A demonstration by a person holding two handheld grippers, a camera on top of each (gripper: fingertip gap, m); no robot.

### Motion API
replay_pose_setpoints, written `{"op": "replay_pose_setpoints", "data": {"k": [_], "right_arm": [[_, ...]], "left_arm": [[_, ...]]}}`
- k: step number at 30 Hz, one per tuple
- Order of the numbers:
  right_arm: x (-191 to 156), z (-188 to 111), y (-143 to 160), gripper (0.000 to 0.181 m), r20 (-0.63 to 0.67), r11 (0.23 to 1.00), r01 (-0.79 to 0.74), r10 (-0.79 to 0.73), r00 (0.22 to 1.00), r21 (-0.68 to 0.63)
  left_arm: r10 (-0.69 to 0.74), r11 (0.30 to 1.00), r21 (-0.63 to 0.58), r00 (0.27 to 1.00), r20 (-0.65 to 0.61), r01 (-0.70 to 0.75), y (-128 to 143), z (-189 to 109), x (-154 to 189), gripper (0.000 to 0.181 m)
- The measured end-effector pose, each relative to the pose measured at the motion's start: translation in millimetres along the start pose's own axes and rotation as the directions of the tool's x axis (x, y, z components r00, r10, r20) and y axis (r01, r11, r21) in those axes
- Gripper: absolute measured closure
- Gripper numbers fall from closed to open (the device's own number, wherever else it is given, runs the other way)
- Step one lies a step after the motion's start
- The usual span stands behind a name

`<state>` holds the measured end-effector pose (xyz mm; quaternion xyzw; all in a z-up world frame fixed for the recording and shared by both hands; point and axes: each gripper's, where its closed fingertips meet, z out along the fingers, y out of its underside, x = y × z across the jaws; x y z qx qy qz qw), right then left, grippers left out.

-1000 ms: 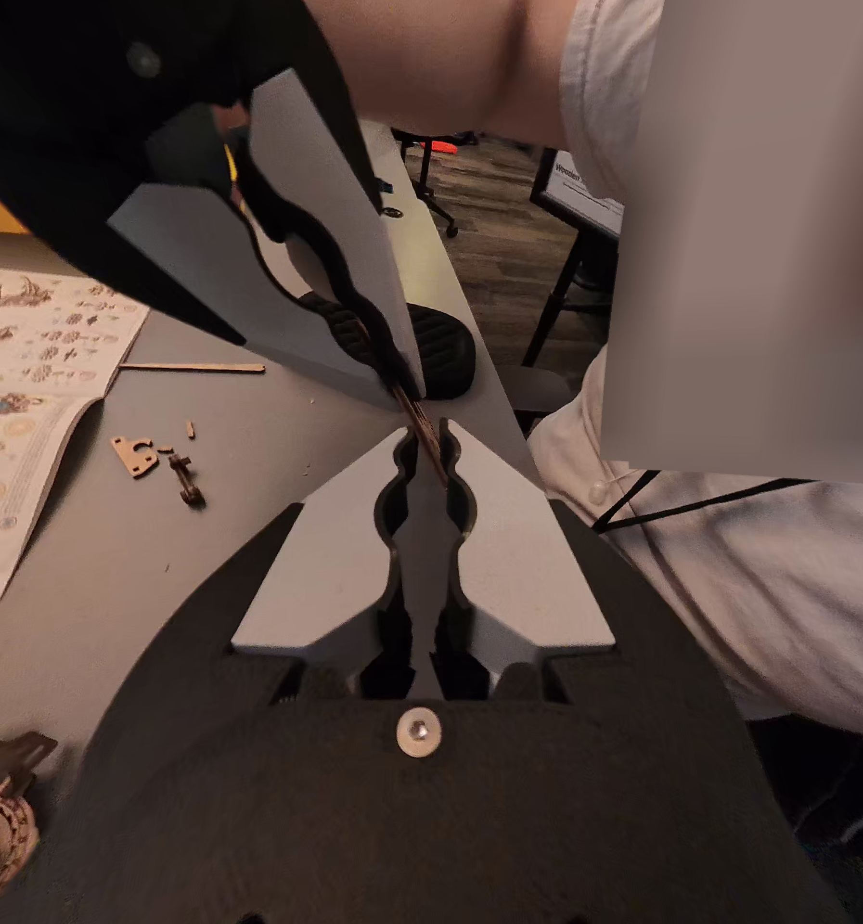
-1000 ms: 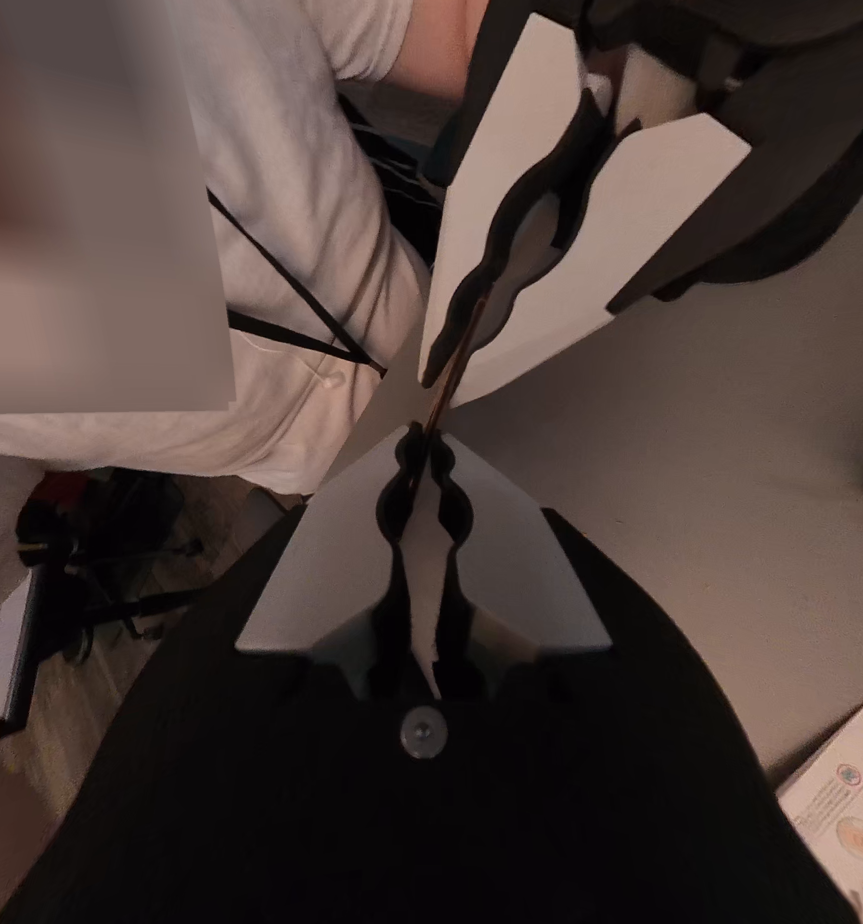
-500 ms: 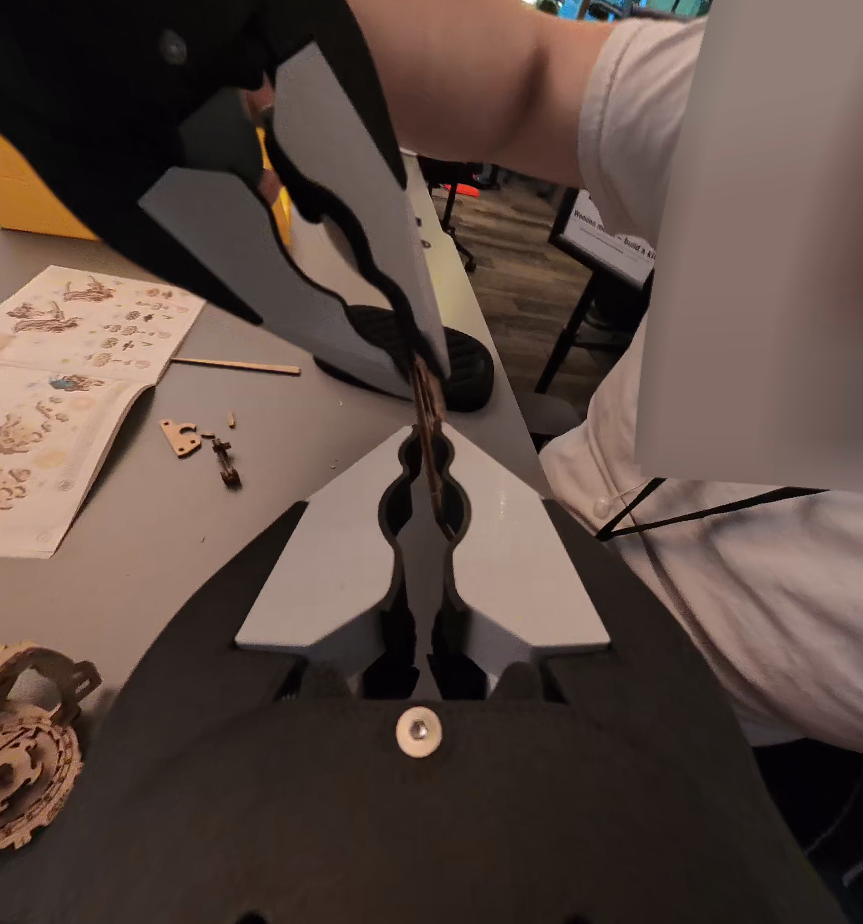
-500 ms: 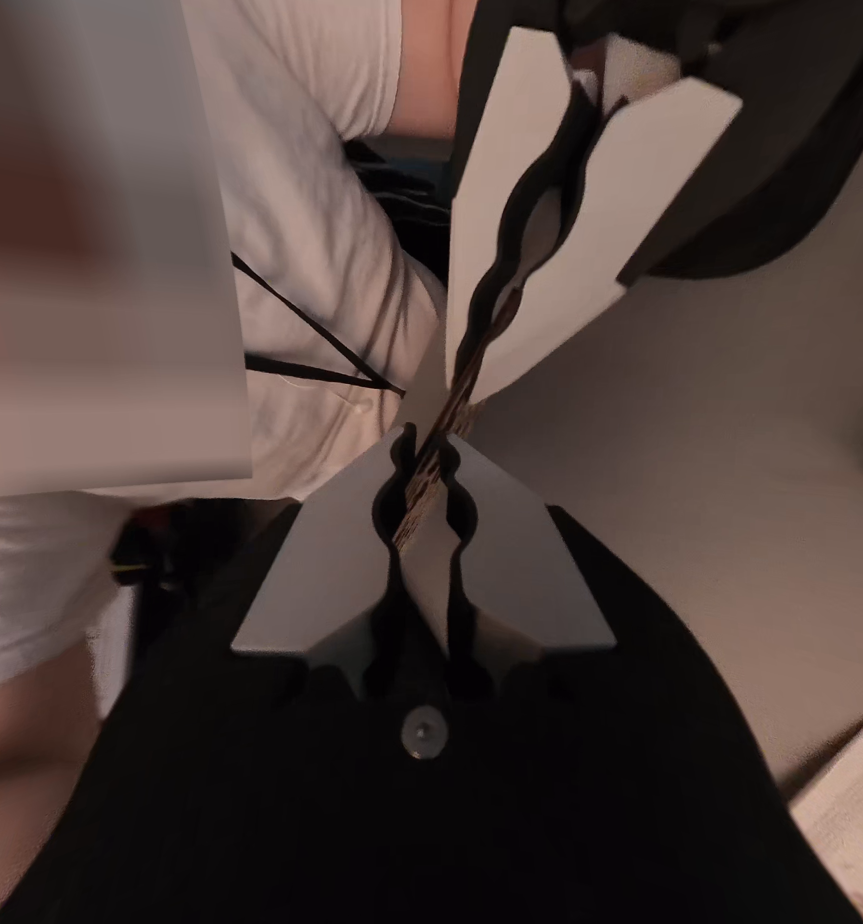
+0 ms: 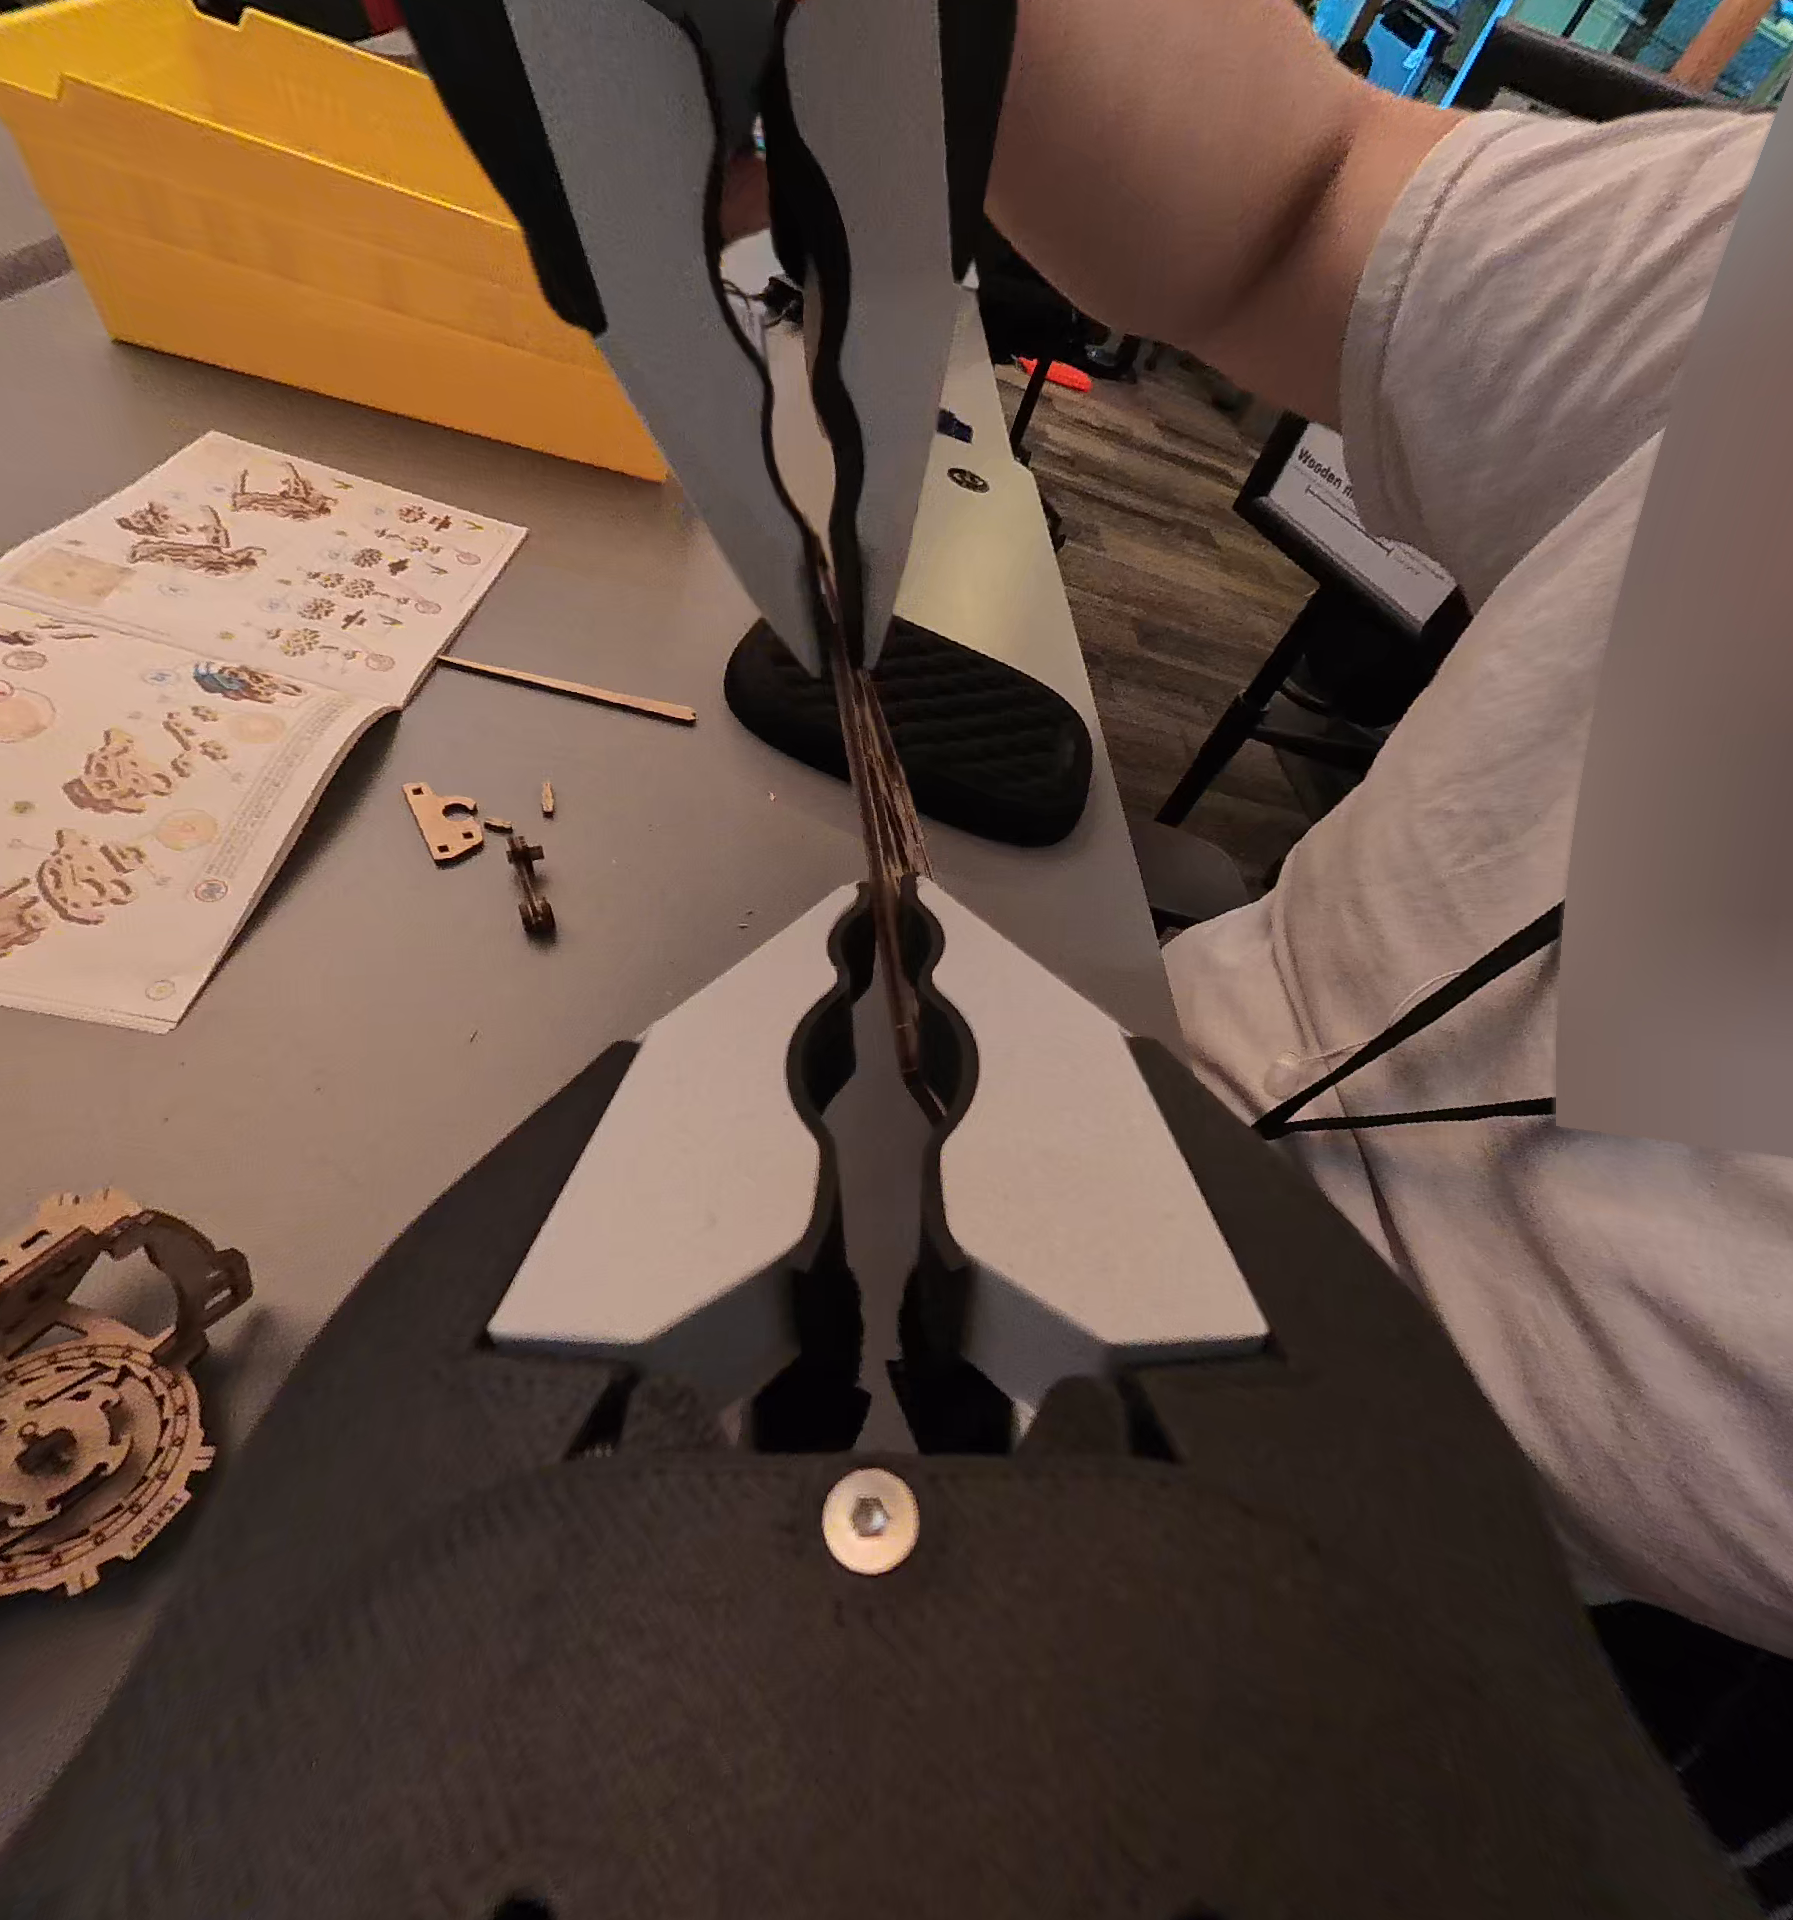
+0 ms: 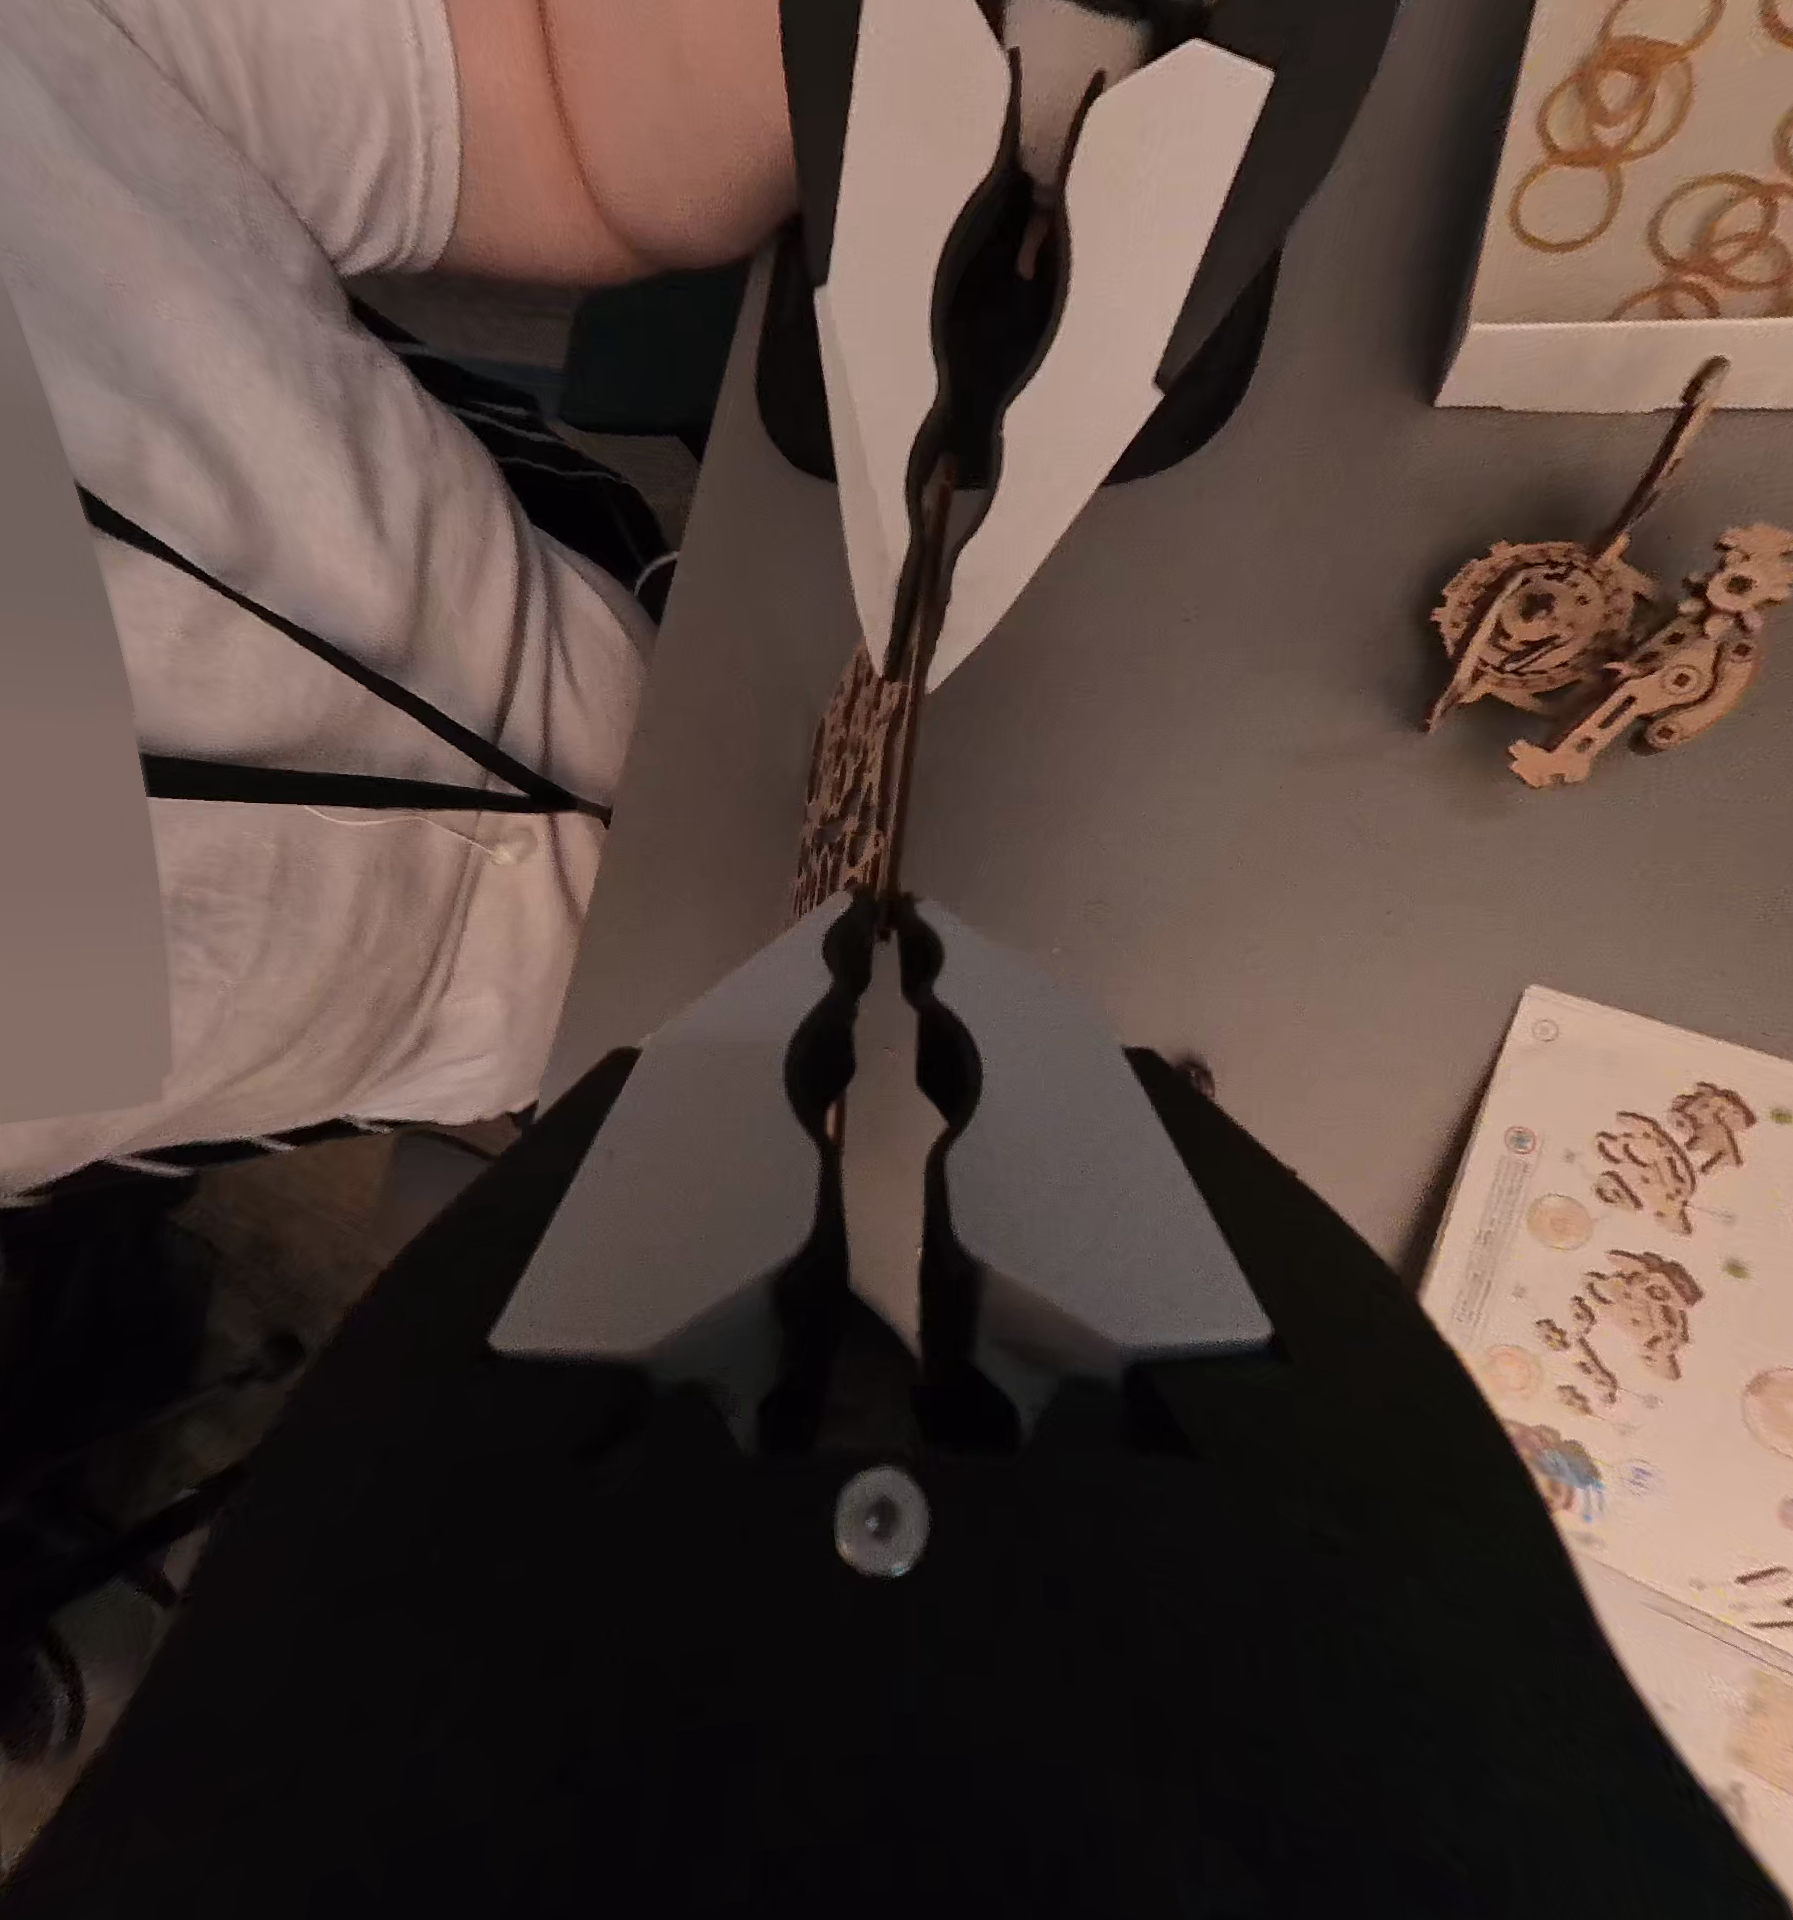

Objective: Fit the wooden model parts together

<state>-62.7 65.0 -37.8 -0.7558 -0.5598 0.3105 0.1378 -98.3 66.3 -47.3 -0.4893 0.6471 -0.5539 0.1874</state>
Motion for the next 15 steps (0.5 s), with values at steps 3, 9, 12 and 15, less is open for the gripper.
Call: {"op": "replay_pose_setpoints", "data": {"k": [3,9,12,15], "right_arm": [[4,2,4,0.181,-0.028,0.999,-0.023,0.024,0.999,0.034],[9,2,-4,0.181,-0.072,0.991,-0.041,0.050,0.996,0.126],[4,1,-6,0.181,-0.076,0.989,-0.001,0.013,0.997,0.149],[5,0,-7,0.181,-0.092,0.985,-0.007,0.023,0.995,0.172]], "left_arm": [[0.029,1.000,-0.009,0.999,0.038,-0.029,0,0,-3,0.177],[0.077,0.997,-0.026,0.994,0.078,-0.075,-19,11,-6,0.159],[0.037,0.997,-0.064,0.998,0.055,-0.033,-18,23,-14,0.168],[-0.007,0.999,-0.044,0.999,-0.047,0.005,-21,31,-8,0.176]]}}
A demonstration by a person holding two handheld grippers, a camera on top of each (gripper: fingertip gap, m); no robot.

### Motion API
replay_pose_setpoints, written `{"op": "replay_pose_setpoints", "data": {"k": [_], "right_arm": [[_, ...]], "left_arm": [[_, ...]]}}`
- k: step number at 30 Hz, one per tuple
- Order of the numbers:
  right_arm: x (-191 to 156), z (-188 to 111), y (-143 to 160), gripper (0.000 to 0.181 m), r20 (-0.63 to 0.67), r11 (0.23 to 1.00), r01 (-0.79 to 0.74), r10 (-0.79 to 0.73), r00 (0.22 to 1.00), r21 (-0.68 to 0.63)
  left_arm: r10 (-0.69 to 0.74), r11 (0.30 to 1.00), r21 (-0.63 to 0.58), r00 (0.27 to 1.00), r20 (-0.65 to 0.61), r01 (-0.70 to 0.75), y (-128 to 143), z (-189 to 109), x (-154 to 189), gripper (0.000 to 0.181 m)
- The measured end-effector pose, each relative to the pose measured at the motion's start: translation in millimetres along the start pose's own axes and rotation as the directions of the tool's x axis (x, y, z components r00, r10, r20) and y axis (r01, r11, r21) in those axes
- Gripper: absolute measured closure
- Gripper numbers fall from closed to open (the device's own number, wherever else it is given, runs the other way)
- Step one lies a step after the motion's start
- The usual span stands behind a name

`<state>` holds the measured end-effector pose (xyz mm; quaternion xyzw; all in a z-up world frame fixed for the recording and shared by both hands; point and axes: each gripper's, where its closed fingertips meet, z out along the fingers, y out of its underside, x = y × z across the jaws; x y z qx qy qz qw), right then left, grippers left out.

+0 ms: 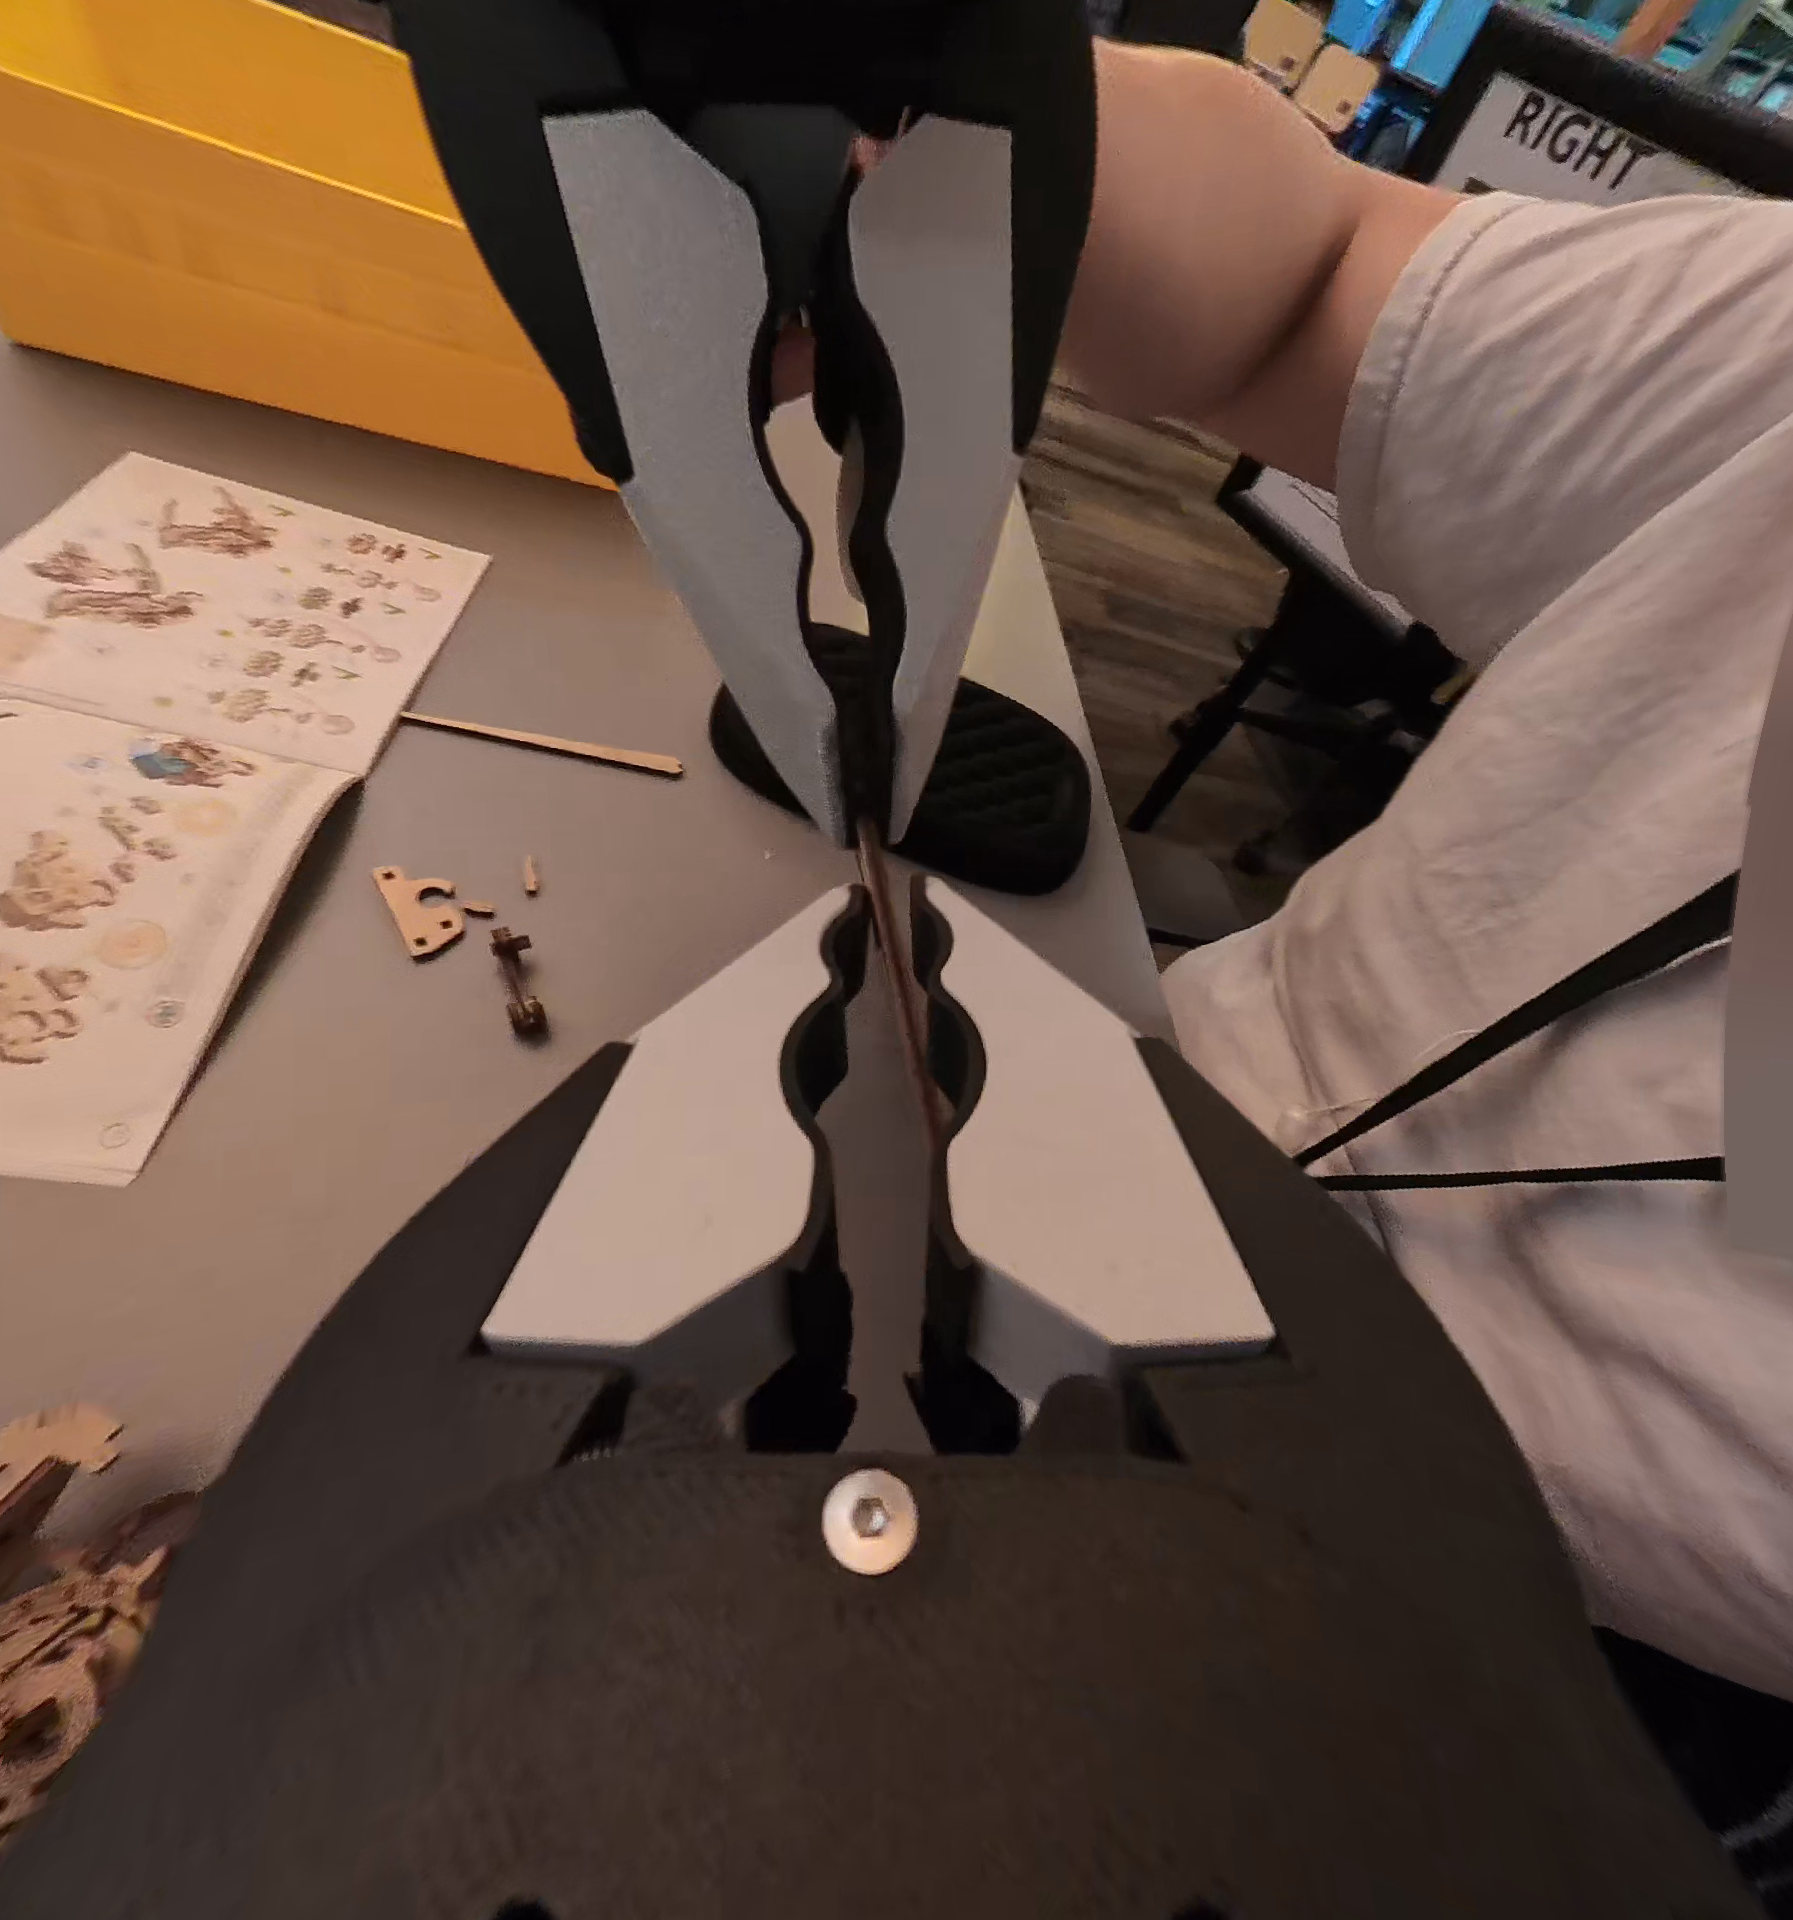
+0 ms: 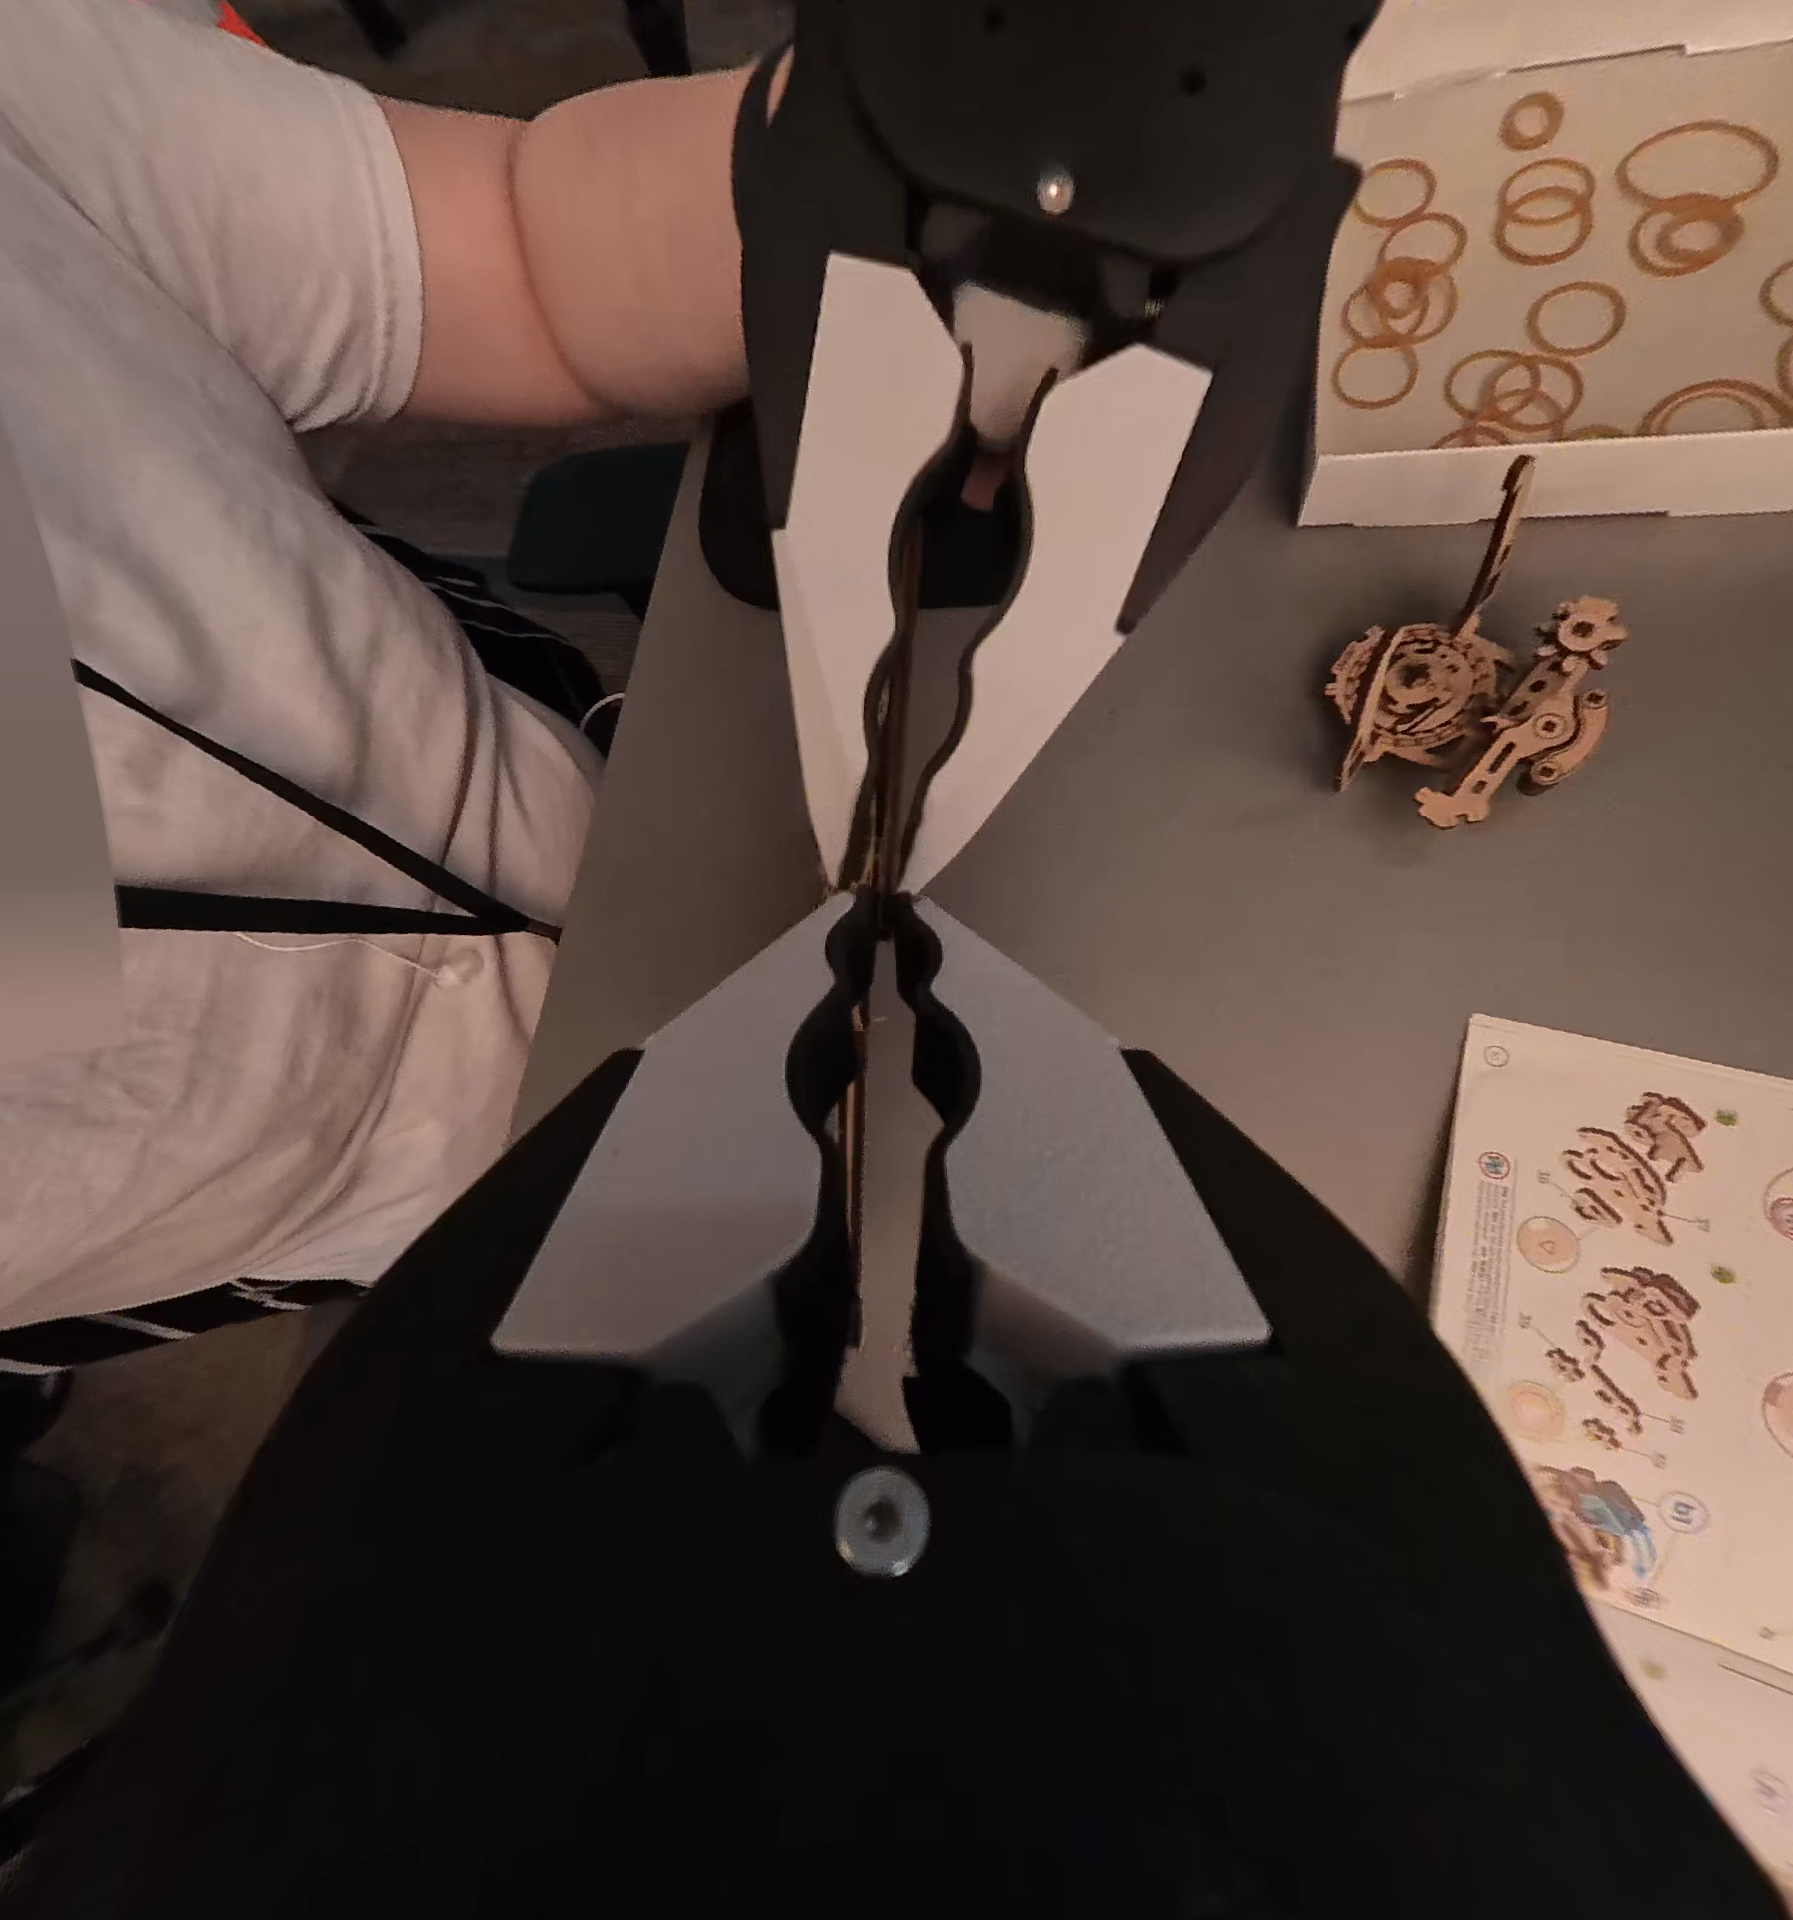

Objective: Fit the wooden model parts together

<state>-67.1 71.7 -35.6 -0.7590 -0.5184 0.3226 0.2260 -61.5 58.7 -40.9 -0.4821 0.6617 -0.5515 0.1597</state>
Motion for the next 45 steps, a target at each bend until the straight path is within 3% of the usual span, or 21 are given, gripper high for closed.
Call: {"op": "replay_pose_setpoints", "data": {"k": [7,15,20,27,37,40,45], "right_arm": [[-3,0,4,0.181,0.053,0.997,-0.029,0.025,0.998,0.069],[7,0,6,0.181,-0.018,0.991,-0.040,0.043,0.999,0.126],[11,-2,7,0.181,-0.065,0.997,-0.024,0.029,0.997,0.077],[14,1,11,0.180,-0.120,0.996,0.028,-0.038,0.992,-0.087],[19,7,17,0.180,-0.164,0.969,-0.014,-0.027,0.986,-0.245],[18,10,18,0.180,-0.175,0.970,-0.058,0.016,0.984,-0.236],[26,14,18,0.180,-0.313,0.976,-0.033,-0.037,0.949,-0.216]], "left_arm": [[0.047,0.998,-0.034,0.998,0.034,-0.046,3,7,-2,0.181],[0.008,1.000,-0.021,0.999,0.035,-0.007,7,4,-10,0.179],[-0.044,0.999,-0.029,0.999,0.020,0.044,8,10,-13,0.180],[-0.071,0.997,-0.035,0.997,0.033,0.072,11,11,-16,0.180],[-0.085,0.995,-0.041,0.994,0.064,0.088,16,12,-20,0.181],[-0.088,0.995,-0.033,0.993,0.082,0.091,20,12,-19,0.181],[-0.122,0.992,-0.006,0.983,0.139,0.124,24,9,-25,0.181]]}}
